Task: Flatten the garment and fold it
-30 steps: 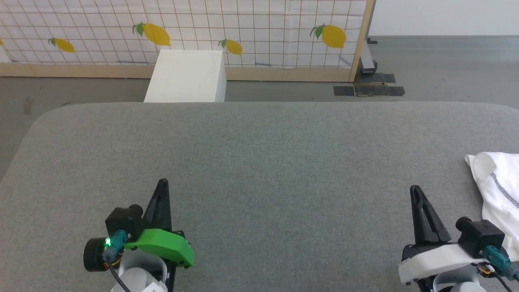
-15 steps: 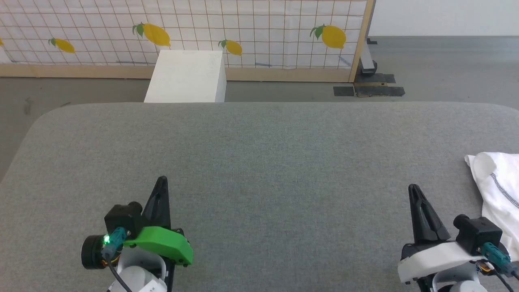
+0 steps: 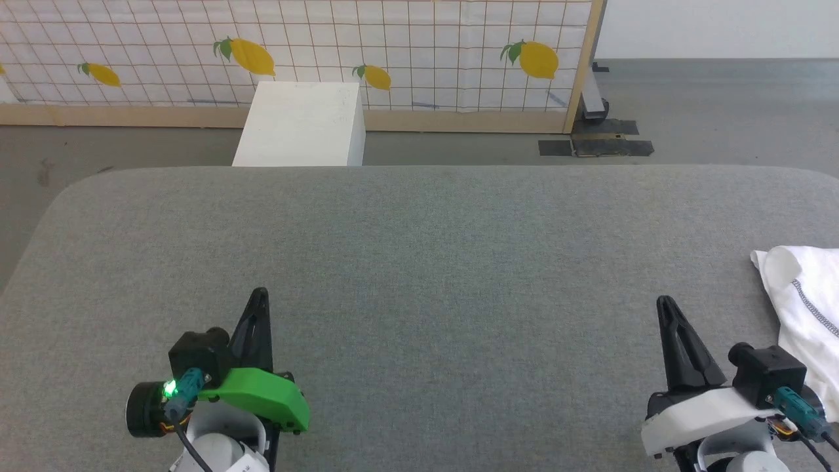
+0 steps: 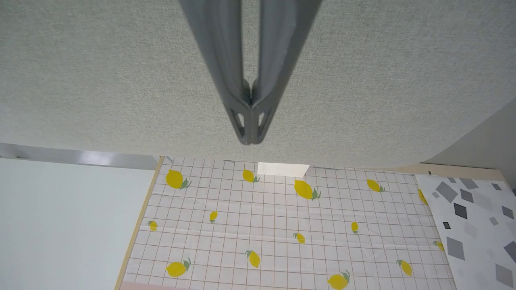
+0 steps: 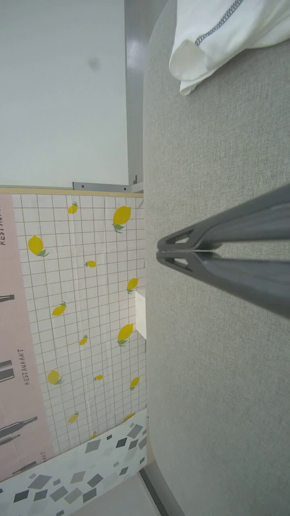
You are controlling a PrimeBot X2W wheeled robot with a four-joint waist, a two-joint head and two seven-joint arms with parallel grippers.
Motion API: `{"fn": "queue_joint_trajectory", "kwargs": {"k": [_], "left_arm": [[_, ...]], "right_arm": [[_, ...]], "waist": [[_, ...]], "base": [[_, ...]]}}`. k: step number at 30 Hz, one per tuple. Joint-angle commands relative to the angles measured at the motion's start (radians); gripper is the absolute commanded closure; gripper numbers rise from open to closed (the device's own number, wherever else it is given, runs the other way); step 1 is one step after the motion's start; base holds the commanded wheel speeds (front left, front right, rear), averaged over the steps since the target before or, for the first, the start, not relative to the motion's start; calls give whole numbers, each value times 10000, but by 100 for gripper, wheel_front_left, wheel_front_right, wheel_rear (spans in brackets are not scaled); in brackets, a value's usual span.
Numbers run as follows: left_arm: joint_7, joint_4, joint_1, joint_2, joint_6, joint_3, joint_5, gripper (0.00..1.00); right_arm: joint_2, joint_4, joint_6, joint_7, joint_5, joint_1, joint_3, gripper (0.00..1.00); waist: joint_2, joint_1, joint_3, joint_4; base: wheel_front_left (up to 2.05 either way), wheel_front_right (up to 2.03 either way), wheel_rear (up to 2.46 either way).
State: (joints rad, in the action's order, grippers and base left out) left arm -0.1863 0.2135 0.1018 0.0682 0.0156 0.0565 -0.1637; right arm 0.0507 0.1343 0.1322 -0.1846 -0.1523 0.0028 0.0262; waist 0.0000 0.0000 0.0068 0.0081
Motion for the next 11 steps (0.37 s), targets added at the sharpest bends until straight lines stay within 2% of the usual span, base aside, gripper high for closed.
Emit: {"fn": "queue_joint_trajectory", "kwargs": {"k": [1, 11], "left_arm": [[54, -98, -130, -42, -44, -30, 107, 100], [251, -321, -227, -57, -56, -89, 274, 100]], "right_arm": [[-1, -93, -4, 48, 120, -8, -29, 100], [-2, -229, -5, 244, 273, -10, -54, 100]], "waist": [[0, 0, -1, -1], [0, 0, -8, -10]], "base": [[0, 0, 0], [0, 0, 0]]}}
